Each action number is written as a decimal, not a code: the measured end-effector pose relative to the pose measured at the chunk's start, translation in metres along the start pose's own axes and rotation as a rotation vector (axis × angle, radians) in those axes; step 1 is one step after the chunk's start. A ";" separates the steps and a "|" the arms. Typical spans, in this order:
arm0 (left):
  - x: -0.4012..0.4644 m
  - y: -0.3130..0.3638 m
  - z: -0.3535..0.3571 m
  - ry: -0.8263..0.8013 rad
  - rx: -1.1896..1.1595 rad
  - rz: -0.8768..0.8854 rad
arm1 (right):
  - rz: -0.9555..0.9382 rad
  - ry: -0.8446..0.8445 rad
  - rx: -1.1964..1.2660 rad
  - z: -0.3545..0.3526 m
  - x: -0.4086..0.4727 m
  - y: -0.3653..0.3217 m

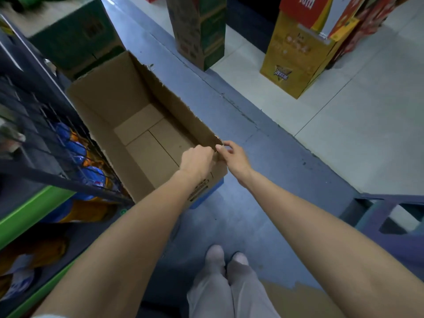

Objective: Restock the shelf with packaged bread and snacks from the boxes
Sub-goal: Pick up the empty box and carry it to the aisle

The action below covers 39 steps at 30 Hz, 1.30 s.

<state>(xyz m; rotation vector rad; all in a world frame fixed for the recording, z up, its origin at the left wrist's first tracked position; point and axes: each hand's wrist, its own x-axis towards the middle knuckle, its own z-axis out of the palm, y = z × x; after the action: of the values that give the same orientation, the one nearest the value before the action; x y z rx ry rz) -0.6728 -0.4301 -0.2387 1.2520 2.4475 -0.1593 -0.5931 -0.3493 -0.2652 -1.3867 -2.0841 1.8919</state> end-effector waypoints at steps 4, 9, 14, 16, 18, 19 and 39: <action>0.009 -0.012 0.009 -0.011 -0.108 -0.037 | 0.033 0.037 0.003 0.009 0.016 0.002; 0.014 -0.019 0.022 -0.008 -0.192 -0.019 | 0.069 0.026 -0.031 0.016 0.039 0.019; 0.014 -0.013 0.024 -0.038 -0.224 -0.024 | 0.118 -0.049 -0.067 0.011 0.044 0.022; 0.009 -0.006 0.017 -0.071 -0.230 -0.059 | 0.127 -0.067 -0.099 0.007 0.026 0.010; 0.002 0.003 0.005 -0.055 -0.243 -0.090 | 0.145 -0.045 -0.074 -0.001 0.003 0.001; -0.001 0.009 -0.001 -0.024 -0.256 -0.094 | 0.155 -0.029 -0.047 -0.008 -0.009 -0.002; -0.174 0.434 -0.072 -0.197 -0.265 0.653 | 0.456 0.914 -0.108 -0.336 -0.368 0.116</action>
<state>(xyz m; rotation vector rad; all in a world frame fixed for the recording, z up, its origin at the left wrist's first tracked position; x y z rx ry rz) -0.2546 -0.2836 -0.0734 1.7296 1.7205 0.2052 -0.1211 -0.3113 -0.0717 -2.2960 -1.4827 0.8623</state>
